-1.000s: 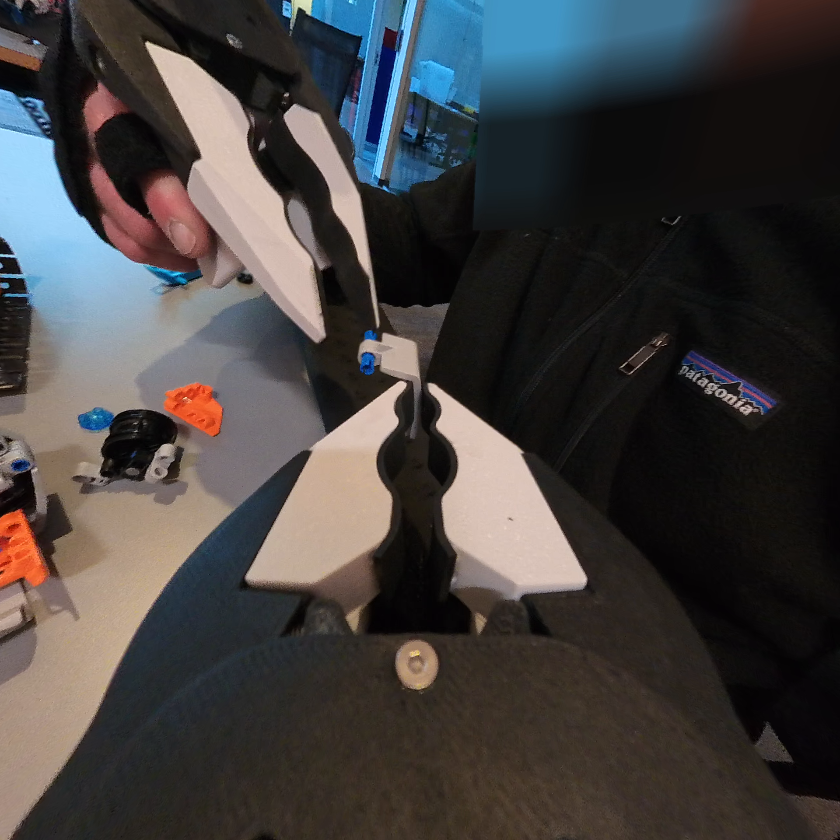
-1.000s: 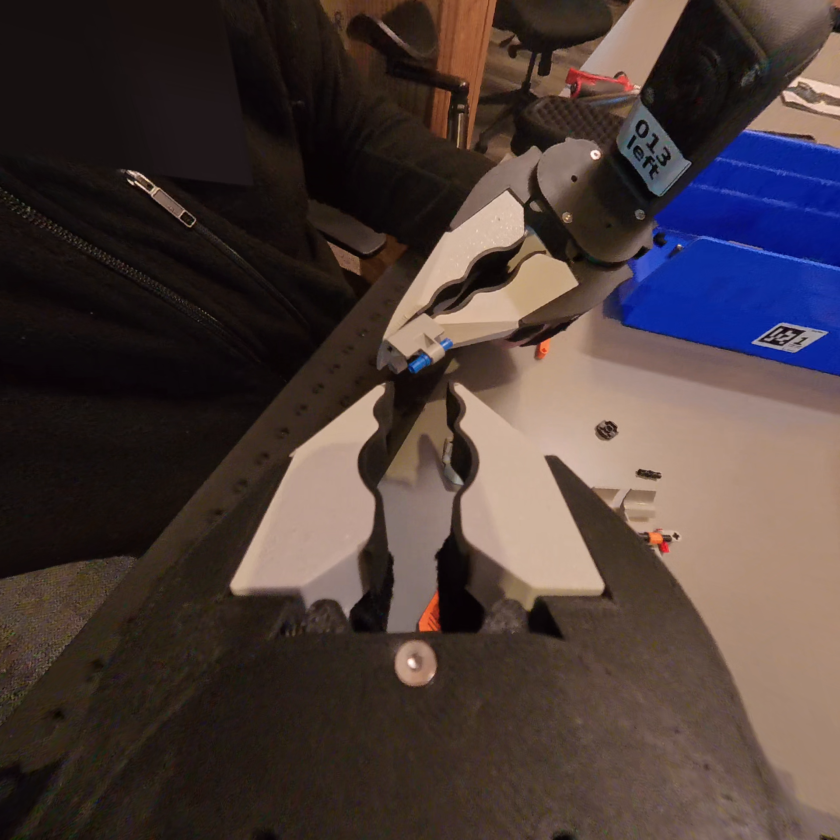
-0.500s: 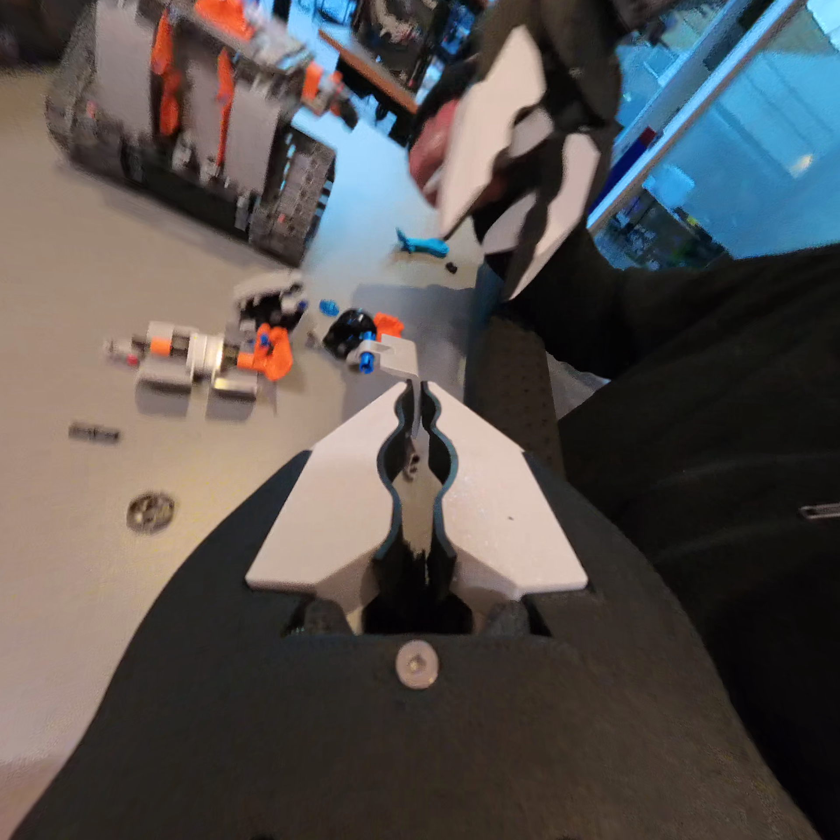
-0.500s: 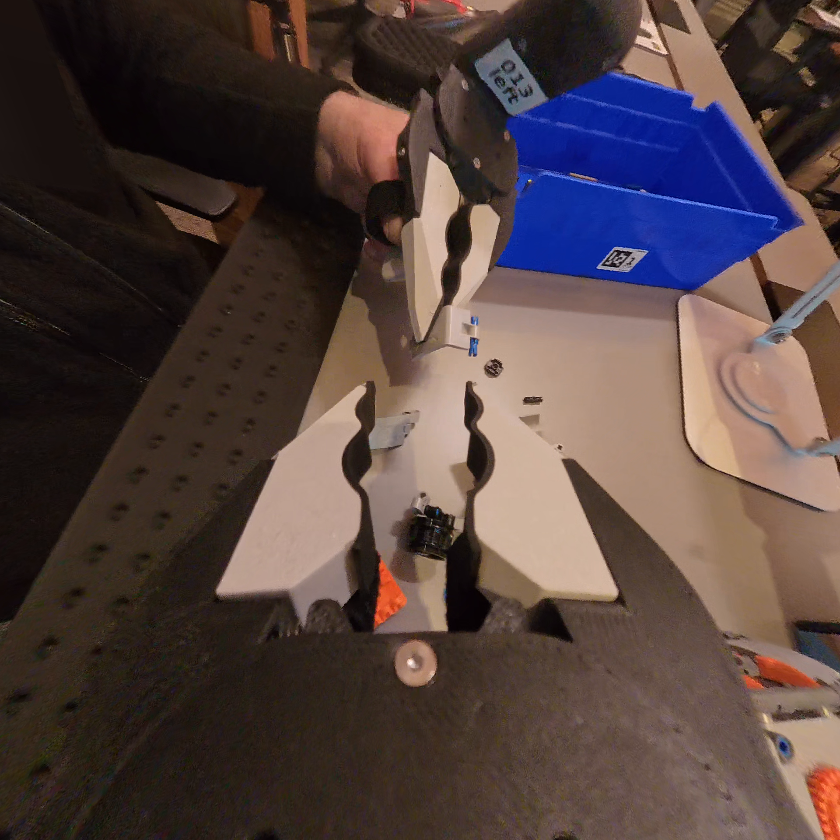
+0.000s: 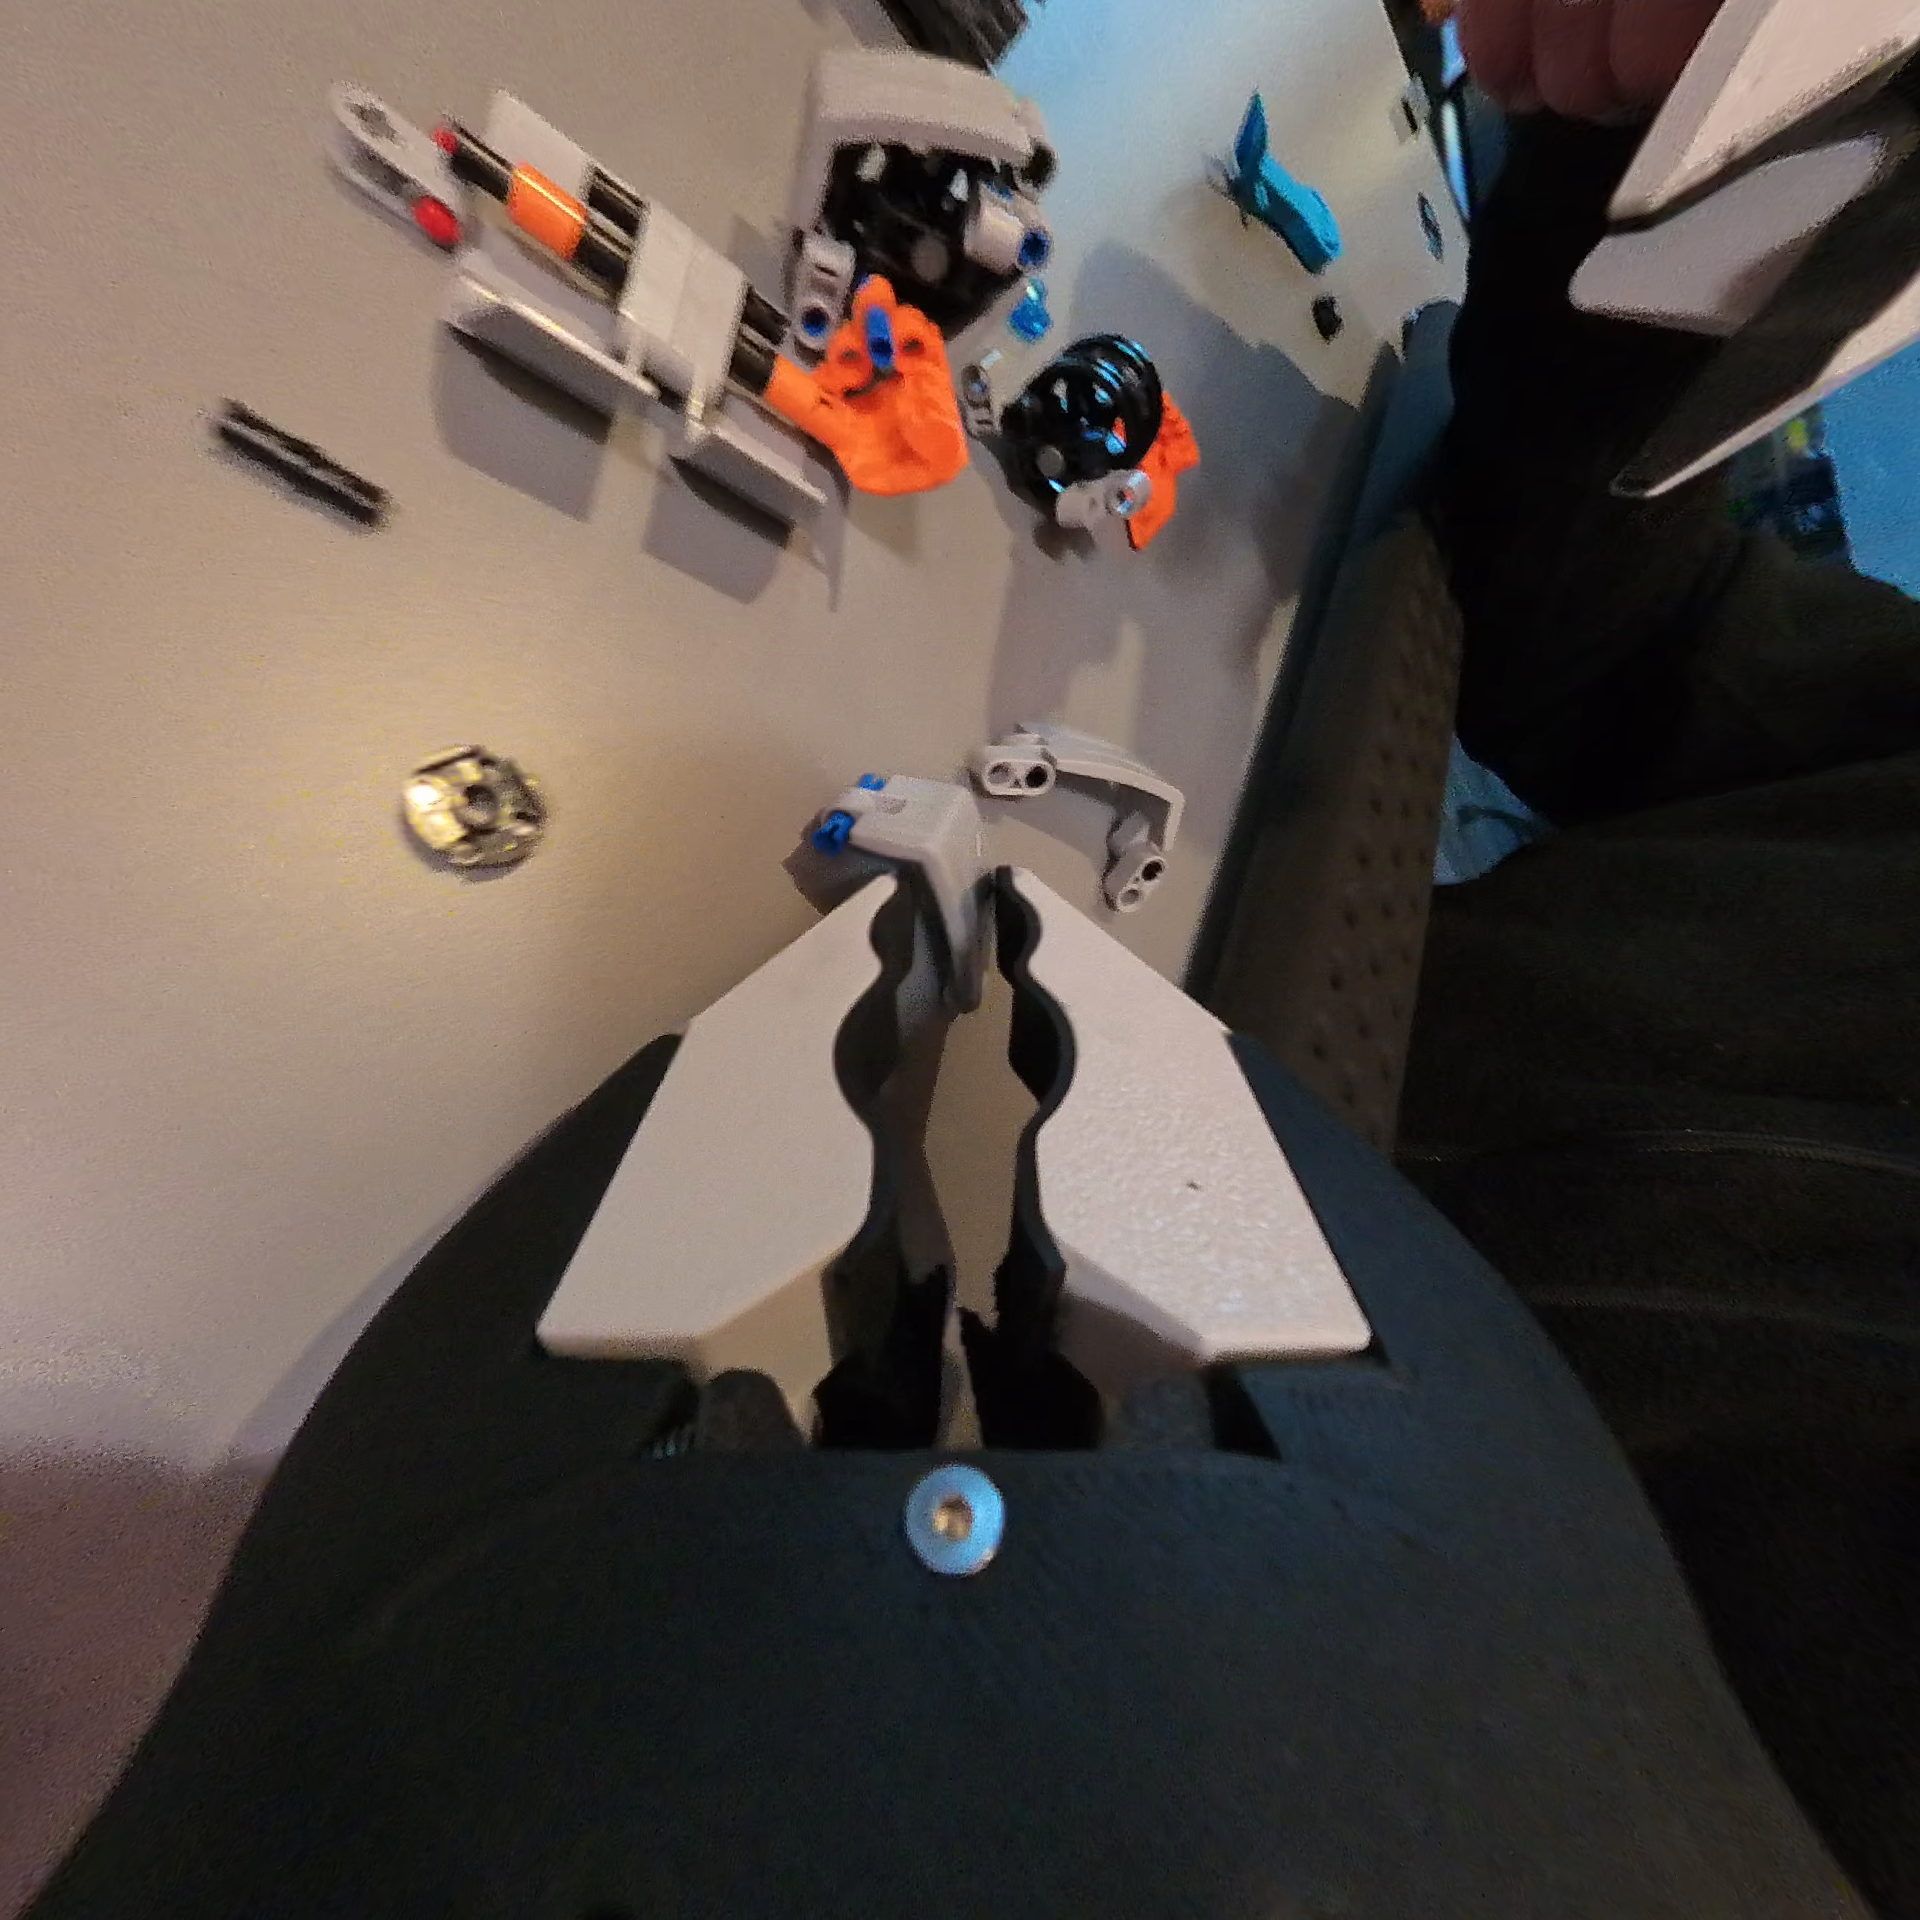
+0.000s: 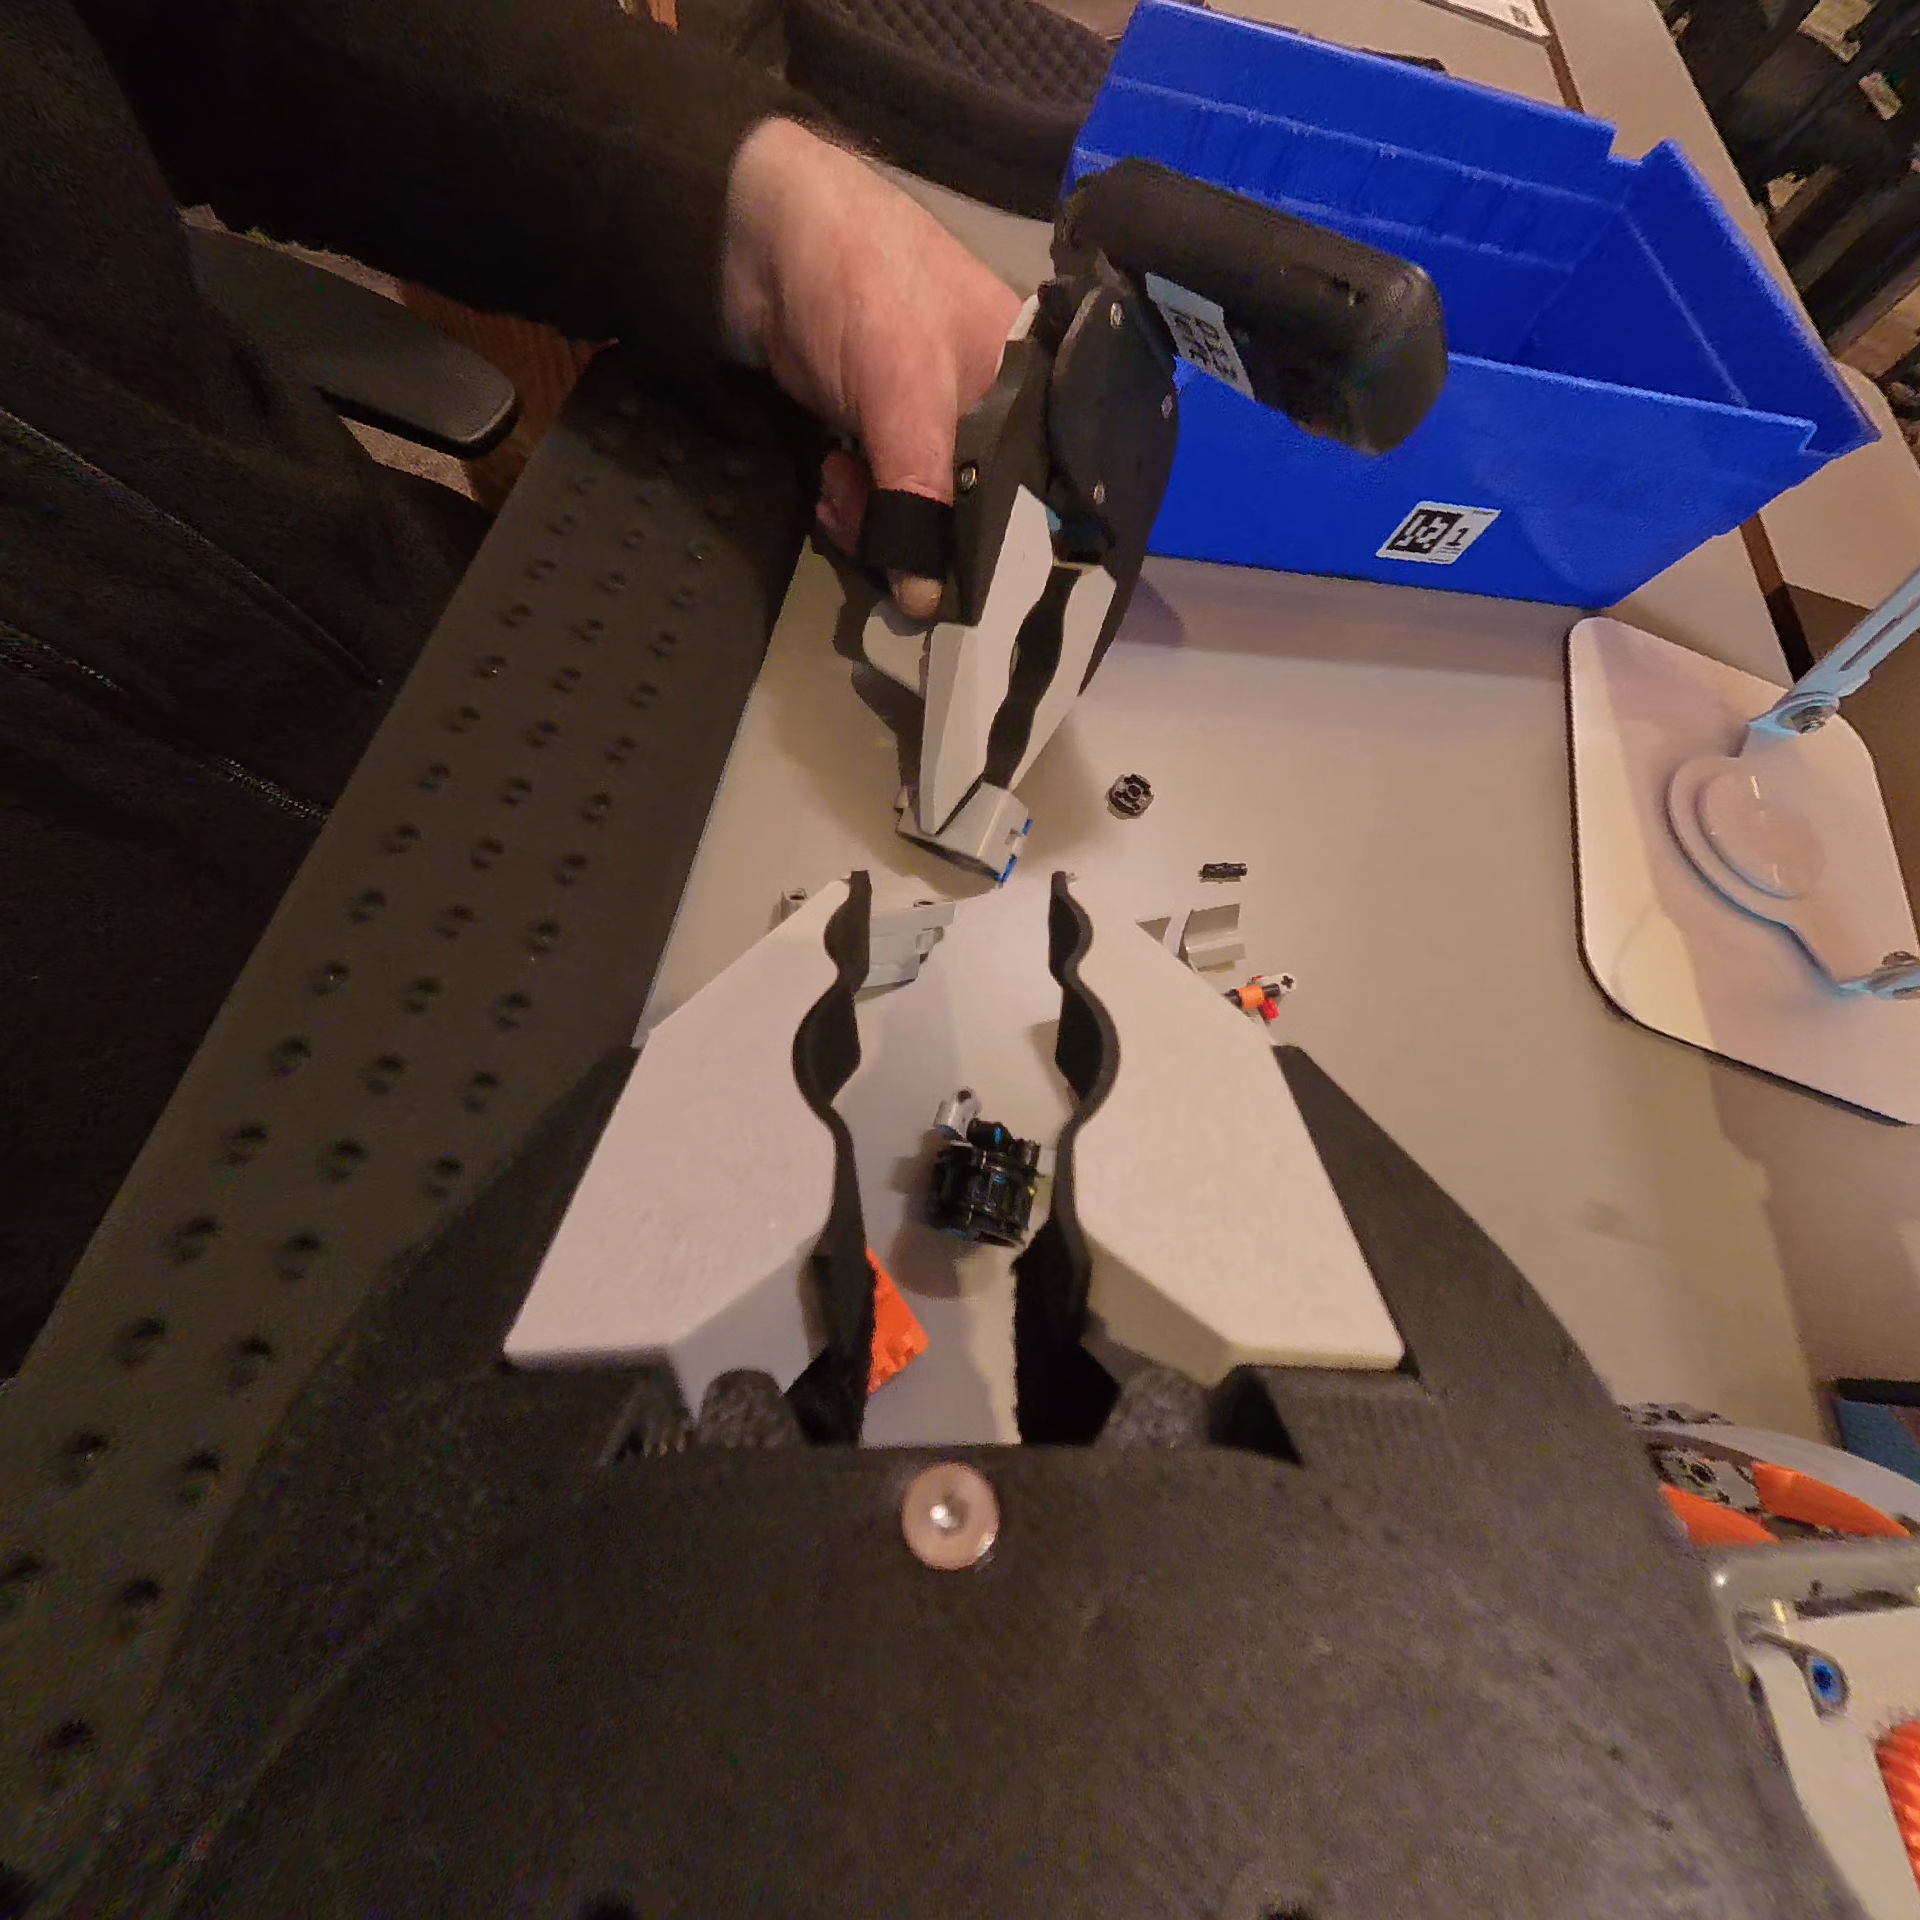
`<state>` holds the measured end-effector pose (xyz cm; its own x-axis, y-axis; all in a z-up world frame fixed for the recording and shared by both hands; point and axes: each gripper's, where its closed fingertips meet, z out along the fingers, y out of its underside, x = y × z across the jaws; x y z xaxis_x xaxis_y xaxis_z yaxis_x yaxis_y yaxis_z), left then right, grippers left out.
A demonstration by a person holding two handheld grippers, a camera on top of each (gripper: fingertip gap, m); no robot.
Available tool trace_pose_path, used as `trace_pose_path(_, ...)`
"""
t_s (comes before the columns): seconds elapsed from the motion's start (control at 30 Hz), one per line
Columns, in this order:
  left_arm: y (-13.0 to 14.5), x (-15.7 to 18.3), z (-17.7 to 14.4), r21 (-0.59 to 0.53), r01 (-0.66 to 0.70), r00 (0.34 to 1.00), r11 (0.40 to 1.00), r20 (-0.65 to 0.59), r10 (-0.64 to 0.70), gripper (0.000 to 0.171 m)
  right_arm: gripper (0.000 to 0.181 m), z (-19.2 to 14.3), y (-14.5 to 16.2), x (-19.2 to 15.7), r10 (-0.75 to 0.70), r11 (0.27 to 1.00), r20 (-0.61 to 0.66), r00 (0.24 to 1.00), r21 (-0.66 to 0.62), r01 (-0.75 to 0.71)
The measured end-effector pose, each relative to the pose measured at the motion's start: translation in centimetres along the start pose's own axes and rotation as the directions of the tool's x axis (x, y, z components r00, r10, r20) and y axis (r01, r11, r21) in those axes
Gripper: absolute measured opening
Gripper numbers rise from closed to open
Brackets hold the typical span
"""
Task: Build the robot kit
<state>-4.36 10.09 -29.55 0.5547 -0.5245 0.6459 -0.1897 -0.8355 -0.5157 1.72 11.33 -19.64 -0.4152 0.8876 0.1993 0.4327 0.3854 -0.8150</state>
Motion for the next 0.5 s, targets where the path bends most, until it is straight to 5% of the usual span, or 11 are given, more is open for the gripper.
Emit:
trace_pose_path(0.2,-0.6,-0.5,-2.5,0.098,-0.025,0.995,0.995,0.102,0.015,0.037,0.031,-2.4,-0.4,1.3,0.020,0.999,-0.051,0.999,0.050,-0.017)
trace_pose_path(0.5,-0.4,3.4,-7.0,0.148,-0.297,0.941,0.943,0.213,0.263,0.032,0.026,-6.4,-0.8,3.1,0.058,0.988,-0.168,0.984,0.149,-0.033)
